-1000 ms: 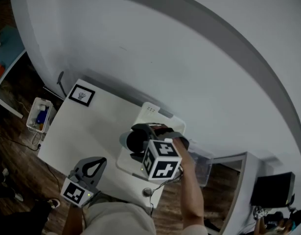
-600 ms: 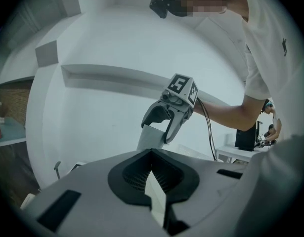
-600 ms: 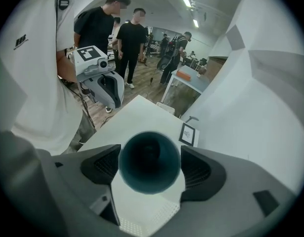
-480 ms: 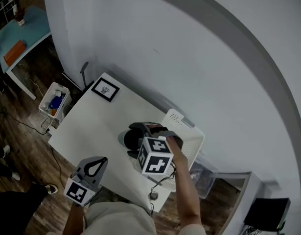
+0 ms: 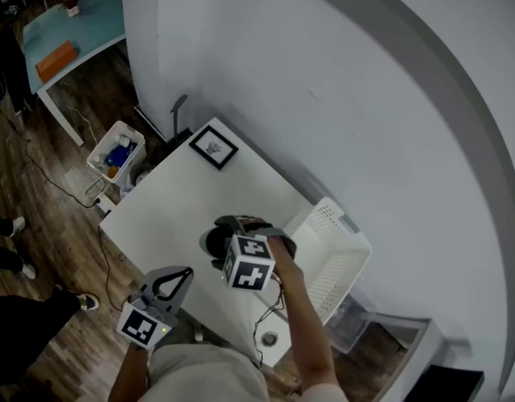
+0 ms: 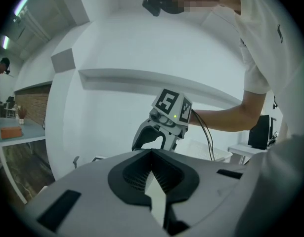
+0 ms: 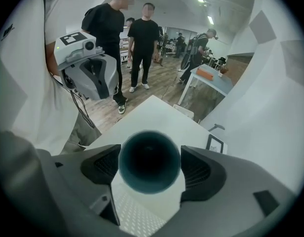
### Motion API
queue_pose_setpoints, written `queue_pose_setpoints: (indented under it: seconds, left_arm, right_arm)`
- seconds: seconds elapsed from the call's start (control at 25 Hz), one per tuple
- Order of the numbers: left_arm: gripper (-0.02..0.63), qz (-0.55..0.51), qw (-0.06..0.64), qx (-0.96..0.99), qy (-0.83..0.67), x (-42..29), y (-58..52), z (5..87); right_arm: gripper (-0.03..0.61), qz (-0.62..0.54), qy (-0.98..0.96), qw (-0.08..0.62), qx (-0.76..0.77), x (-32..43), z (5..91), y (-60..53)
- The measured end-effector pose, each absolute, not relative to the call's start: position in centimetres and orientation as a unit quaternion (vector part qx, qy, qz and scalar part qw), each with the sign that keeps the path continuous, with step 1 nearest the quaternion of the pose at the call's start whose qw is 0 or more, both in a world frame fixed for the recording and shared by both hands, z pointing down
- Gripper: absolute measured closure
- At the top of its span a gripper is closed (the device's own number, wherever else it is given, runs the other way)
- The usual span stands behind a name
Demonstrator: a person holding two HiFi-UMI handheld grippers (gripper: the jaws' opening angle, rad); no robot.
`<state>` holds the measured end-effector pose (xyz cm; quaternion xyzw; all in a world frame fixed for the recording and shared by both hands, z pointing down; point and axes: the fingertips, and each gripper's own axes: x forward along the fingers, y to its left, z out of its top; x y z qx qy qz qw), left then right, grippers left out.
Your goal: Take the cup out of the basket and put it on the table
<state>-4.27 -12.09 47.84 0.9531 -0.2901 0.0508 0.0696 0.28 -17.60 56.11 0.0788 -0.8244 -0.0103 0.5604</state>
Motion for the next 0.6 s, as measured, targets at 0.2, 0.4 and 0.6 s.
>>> queue_pose_setpoints:
  seconds: [0.2,0.4,0.6]
  left_arm:
    - [0.612,0.047,0.070,0.949,-0.303,-5.0,-12.4,48.4]
    - [0.612,0.054,0.075,0.944,-0.315,-6.1,-12.3,49.3]
    - [0.612,0.059,0.077,0.940,-0.328,-7.0,-12.3,49.9]
  right_arm:
    - [0.193,-0.003,-0.821,0.569,0.057,-1.4,58.9,-17.5]
    - [0.193,-0.001,-0.818,0.575,0.032,-2.9,61.9,-17.0]
    - [0.193,-0.001,-0.811,0.584,0.014,-4.0,64.7,-16.6]
